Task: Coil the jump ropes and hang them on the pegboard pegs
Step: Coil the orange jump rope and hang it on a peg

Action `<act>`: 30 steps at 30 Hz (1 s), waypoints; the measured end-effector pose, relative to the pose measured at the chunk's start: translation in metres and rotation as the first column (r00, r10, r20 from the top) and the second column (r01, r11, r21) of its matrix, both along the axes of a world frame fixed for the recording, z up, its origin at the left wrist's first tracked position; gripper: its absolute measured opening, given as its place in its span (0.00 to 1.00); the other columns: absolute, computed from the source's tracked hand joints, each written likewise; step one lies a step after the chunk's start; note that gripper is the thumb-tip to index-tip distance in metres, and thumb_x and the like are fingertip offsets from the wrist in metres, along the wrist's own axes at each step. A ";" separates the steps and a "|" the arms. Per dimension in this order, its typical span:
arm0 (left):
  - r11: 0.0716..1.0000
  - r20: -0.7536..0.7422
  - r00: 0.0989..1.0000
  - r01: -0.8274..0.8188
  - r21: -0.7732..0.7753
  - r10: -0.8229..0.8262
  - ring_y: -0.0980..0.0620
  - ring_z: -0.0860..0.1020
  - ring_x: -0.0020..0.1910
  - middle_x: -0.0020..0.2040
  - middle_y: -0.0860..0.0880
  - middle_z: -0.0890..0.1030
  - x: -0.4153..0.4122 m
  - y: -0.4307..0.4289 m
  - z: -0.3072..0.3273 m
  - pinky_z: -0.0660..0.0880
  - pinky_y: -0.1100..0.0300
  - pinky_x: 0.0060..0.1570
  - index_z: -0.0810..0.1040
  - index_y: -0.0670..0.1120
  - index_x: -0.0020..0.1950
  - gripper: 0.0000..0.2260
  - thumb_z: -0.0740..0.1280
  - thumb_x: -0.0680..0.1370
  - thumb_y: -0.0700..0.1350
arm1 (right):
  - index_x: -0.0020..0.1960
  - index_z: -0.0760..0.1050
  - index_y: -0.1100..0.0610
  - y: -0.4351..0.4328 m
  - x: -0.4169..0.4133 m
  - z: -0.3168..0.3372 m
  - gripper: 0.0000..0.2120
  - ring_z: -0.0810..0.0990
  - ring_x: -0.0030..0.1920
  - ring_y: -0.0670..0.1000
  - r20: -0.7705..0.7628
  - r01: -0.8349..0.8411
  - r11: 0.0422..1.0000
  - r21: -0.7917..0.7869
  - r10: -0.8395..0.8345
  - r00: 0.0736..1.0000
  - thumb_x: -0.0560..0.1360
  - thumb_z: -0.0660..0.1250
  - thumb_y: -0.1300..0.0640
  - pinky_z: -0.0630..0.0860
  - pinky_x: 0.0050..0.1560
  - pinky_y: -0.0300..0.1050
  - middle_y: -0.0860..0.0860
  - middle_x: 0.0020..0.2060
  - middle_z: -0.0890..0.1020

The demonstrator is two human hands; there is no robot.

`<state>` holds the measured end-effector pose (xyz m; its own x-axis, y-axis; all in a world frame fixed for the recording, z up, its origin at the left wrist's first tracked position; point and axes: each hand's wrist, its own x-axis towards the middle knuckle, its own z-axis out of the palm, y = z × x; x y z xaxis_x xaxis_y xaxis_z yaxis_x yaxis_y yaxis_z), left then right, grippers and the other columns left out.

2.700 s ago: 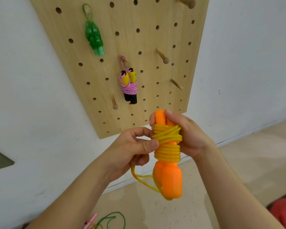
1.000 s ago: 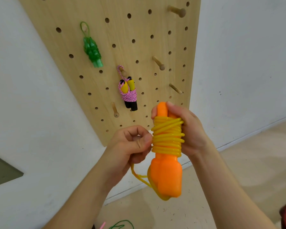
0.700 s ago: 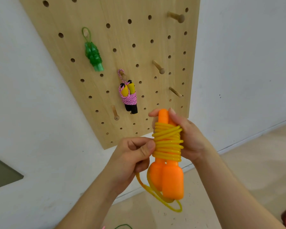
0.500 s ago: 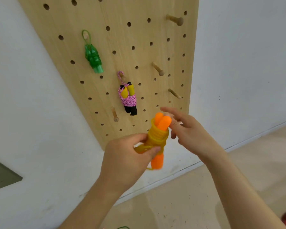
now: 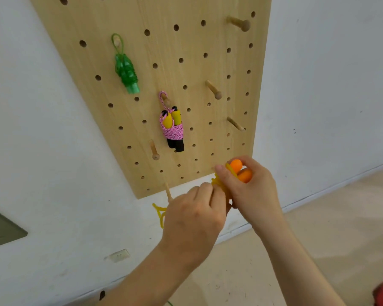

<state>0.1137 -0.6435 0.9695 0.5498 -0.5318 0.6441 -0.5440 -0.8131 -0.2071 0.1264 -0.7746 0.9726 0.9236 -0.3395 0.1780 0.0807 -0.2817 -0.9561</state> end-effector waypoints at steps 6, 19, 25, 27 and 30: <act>0.917 -0.751 0.608 -0.092 -0.388 -0.256 0.61 0.75 0.36 0.36 0.58 0.79 0.007 0.016 0.041 0.73 0.63 0.39 0.84 0.55 0.44 0.05 0.75 0.69 0.51 | 0.48 0.79 0.53 -0.033 0.006 0.005 0.08 0.74 0.33 0.46 0.048 -0.481 0.876 -0.023 0.482 0.875 0.74 0.70 0.48 0.72 0.31 0.42 0.46 0.35 0.78; 0.876 -0.799 0.446 -0.063 -0.478 -0.403 0.57 0.80 0.33 0.33 0.54 0.83 0.025 0.035 0.070 0.80 0.56 0.37 0.85 0.53 0.36 0.11 0.74 0.60 0.58 | 0.52 0.80 0.55 -0.044 0.018 0.016 0.21 0.73 0.41 0.63 0.111 -0.750 0.654 0.095 0.742 0.661 0.69 0.72 0.39 0.70 0.31 0.48 0.65 0.45 0.74; 0.798 -0.752 0.421 -0.099 -0.594 -0.507 0.55 0.78 0.30 0.29 0.51 0.82 0.027 0.038 0.061 0.78 0.56 0.33 0.85 0.49 0.35 0.12 0.74 0.61 0.57 | 0.51 0.80 0.56 -0.043 0.023 0.010 0.21 0.71 0.43 0.70 0.233 -0.776 0.567 0.277 0.744 0.627 0.68 0.75 0.41 0.64 0.37 0.77 0.67 0.45 0.74; 0.738 -0.736 0.300 -0.132 -0.662 -0.607 0.58 0.76 0.27 0.26 0.54 0.79 0.025 0.037 0.059 0.73 0.65 0.30 0.84 0.47 0.37 0.08 0.72 0.66 0.51 | 0.51 0.79 0.57 -0.040 0.025 0.010 0.20 0.71 0.44 0.67 0.270 -0.795 0.521 0.311 0.753 0.599 0.69 0.74 0.42 0.64 0.36 0.77 0.64 0.45 0.77; 0.726 -0.744 0.072 -0.174 -0.665 -0.665 0.60 0.68 0.24 0.25 0.58 0.74 0.028 0.041 0.047 0.66 0.66 0.27 0.83 0.52 0.36 0.08 0.70 0.68 0.55 | 0.52 0.77 0.58 -0.029 0.025 0.004 0.19 0.76 0.45 0.62 0.322 -0.821 0.436 0.370 0.768 0.553 0.71 0.72 0.44 0.72 0.42 0.63 0.62 0.46 0.79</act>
<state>0.1420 -0.6027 1.0161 0.7644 -0.6376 -0.0959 -0.1011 -0.2654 0.9588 0.1516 -0.8041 0.9768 0.8151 0.4782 0.3271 0.1385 0.3875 -0.9114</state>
